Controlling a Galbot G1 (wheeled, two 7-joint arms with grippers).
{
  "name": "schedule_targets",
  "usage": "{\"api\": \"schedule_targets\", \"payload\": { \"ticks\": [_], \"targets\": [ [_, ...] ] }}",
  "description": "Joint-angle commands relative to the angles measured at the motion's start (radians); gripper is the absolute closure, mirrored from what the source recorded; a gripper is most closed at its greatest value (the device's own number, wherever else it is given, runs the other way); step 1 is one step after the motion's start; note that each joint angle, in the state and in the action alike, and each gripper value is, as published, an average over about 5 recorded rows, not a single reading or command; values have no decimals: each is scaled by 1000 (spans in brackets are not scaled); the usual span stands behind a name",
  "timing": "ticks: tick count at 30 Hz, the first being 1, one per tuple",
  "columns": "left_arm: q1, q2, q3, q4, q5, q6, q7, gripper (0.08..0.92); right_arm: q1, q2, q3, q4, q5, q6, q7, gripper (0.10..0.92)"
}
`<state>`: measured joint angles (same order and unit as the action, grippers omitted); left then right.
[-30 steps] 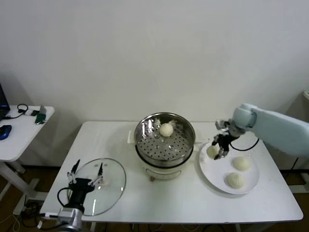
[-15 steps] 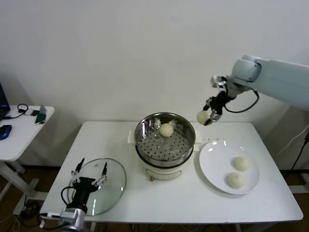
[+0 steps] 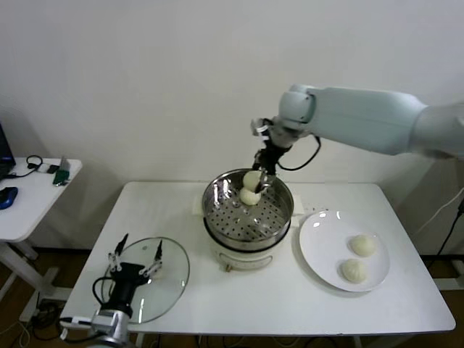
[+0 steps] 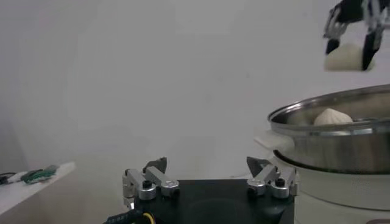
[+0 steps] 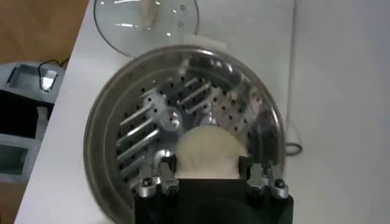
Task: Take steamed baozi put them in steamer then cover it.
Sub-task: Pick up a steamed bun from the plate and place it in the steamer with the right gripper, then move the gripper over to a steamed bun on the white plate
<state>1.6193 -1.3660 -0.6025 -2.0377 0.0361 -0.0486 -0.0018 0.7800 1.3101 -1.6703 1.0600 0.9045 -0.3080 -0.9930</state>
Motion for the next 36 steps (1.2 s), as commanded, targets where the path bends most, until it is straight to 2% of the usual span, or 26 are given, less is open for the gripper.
{"api": "schedule_targets", "payload": {
  "ticks": [1,16,23,25,31,36],
  "targets": [
    [-4,-8,-8,6,-1,0,0,177,-153,158,12,-106,-21,-8,16,372],
    [-22,-12,-6,21,-2,7,0,177,-222,166,39,-162,-106,-7,18,357],
    [-21,-9,-7,16,-2,8,-1,177,-180,141,68,-144,-96,-10,12,238],
    [-20,-9,-8,12,-2,8,-1,177,-145,112,65,-116,-92,-8,3,212],
    [-11,-8,-7,1,-4,8,-4,177,7,-25,1,35,-57,10,-26,203],
    [-12,-8,-1,-9,-1,11,-6,177,127,-220,-31,175,-56,24,-42,202]
  ]
}}
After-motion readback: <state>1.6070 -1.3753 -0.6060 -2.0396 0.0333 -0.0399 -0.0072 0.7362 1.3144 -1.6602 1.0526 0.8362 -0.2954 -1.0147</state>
